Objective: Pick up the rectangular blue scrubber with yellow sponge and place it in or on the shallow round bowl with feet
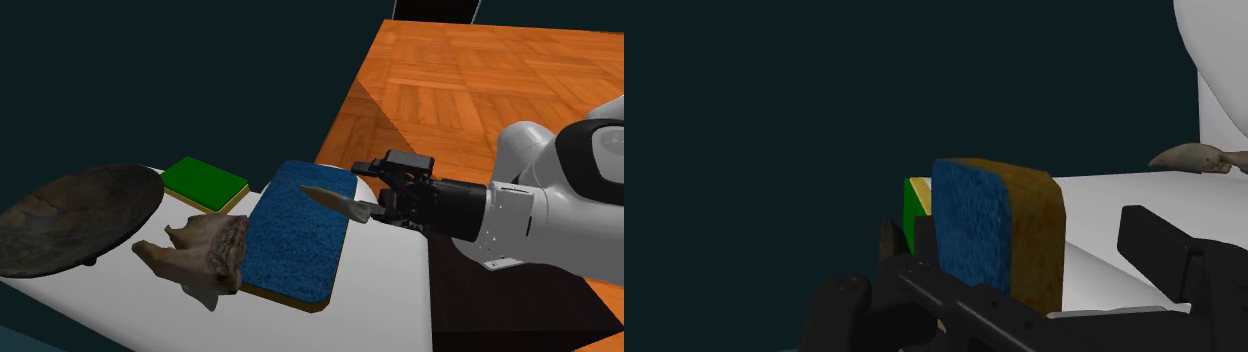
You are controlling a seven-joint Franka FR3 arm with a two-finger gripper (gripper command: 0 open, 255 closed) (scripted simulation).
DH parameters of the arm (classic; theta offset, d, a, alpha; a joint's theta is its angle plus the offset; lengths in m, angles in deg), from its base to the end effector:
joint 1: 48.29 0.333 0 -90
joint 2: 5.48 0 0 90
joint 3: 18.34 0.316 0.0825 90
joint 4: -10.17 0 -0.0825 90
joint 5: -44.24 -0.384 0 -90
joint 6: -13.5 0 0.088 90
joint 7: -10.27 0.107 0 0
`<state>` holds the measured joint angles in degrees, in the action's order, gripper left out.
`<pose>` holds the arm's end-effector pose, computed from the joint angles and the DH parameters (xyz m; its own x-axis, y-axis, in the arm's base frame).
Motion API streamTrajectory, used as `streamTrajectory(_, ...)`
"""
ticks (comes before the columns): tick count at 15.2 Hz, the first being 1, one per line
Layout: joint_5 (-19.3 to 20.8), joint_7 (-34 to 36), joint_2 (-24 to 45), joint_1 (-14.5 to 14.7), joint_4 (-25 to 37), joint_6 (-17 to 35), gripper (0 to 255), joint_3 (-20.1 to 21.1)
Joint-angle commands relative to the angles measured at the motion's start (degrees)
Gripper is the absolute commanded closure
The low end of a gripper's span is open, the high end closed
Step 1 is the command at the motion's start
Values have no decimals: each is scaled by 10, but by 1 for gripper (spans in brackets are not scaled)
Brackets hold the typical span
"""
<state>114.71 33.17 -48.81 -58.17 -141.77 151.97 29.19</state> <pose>0.3182 0.2405 0.4427 0.4570 0.8864 -0.0735 0.1825 -0.0126 0.9831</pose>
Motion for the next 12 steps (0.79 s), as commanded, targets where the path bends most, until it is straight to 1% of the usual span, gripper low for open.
streamTrajectory(1, -8, 0, -6, 2, 15, 4, 255, -15)
streamTrajectory(12, -49, -99, -21, 31, 54, -6, 255, -71)
